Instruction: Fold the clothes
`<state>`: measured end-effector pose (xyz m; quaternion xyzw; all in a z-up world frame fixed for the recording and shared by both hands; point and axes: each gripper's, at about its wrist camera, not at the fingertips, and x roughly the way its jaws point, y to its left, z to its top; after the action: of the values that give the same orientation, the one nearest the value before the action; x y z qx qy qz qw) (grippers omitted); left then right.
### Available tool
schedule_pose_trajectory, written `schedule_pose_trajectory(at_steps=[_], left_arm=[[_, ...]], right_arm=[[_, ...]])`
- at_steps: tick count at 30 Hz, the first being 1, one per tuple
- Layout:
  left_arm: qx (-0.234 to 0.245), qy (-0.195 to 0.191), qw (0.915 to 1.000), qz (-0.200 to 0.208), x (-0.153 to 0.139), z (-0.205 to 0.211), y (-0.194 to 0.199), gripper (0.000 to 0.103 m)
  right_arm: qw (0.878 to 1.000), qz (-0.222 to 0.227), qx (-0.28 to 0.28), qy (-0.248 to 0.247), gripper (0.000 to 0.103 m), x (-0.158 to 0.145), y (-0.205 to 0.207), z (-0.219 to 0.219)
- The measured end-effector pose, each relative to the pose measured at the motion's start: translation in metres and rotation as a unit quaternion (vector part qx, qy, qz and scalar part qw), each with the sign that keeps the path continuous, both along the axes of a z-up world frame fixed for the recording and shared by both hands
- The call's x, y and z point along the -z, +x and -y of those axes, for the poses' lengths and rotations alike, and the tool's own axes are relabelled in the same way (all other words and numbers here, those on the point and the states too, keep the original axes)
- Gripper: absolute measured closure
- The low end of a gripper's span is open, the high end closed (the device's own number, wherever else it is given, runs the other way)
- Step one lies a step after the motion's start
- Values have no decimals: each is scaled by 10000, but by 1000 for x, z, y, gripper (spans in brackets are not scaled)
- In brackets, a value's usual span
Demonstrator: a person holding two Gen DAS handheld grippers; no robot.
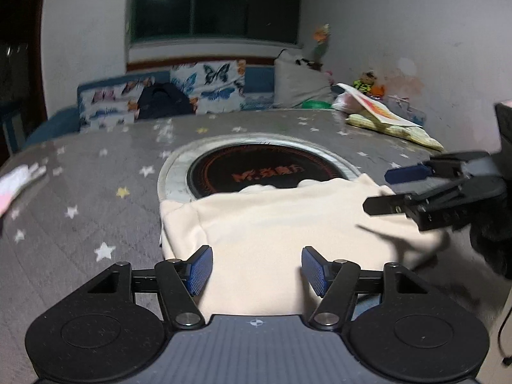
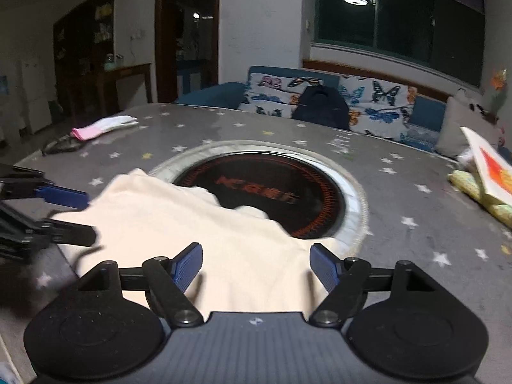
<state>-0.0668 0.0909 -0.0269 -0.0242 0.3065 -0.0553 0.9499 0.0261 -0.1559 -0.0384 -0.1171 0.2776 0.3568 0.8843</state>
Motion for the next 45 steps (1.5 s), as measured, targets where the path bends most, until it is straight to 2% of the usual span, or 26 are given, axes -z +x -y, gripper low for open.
schedule_pose_trajectory(at_steps=[5, 7, 10, 15, 19, 21, 25, 28, 29, 33, 37, 45], left_arm=[[-236, -95, 9994, -225, 9, -16, 3, 37], [-297, -190, 9992, -186, 4, -20, 2, 38], [-256, -175, 9995, 76, -8, -17, 3, 39], [-150, -322, 9993, 153, -13, -13, 31, 40], [-204, -437, 9988, -74, -4, -14, 60, 42], [-328, -446, 9982, -245, 3, -17, 72, 47], [-474, -678, 9961, -311, 5, -23, 76, 53], [-454, -476, 9978, -114, -3, -15, 75, 53], [-472, -381, 9981, -119, -3, -12, 79, 53], [-660, -154, 9971, -356, 6, -9, 94, 65], [-670, 188, 9973, -229, 9, -1, 94, 65], [-666, -163, 9976, 16, -11, -8, 71, 62]], right_arm=[[9997, -101, -219, -79, 27, 9, -2, -20], [9995, -128, -258, -106, 27, 12, -3, -25], [9995, -164, -260, -14, 26, 11, -2, -27], [9994, -289, -167, -16, 25, 19, 5, -31], [9993, -370, -86, 34, 23, 24, 7, -29], [9993, -371, -72, 46, 22, 24, 7, -29], [9992, -392, -48, 107, 20, 26, 7, -28], [9992, -373, -41, 115, 19, 26, 6, -29], [9993, -367, -39, 114, 18, 26, 5, -29], [9993, -359, -19, 139, 17, 27, 5, -29], [9992, -360, -15, 144, 12, 28, 5, -30], [9992, -370, -38, 112, 3, 28, 5, -32]])
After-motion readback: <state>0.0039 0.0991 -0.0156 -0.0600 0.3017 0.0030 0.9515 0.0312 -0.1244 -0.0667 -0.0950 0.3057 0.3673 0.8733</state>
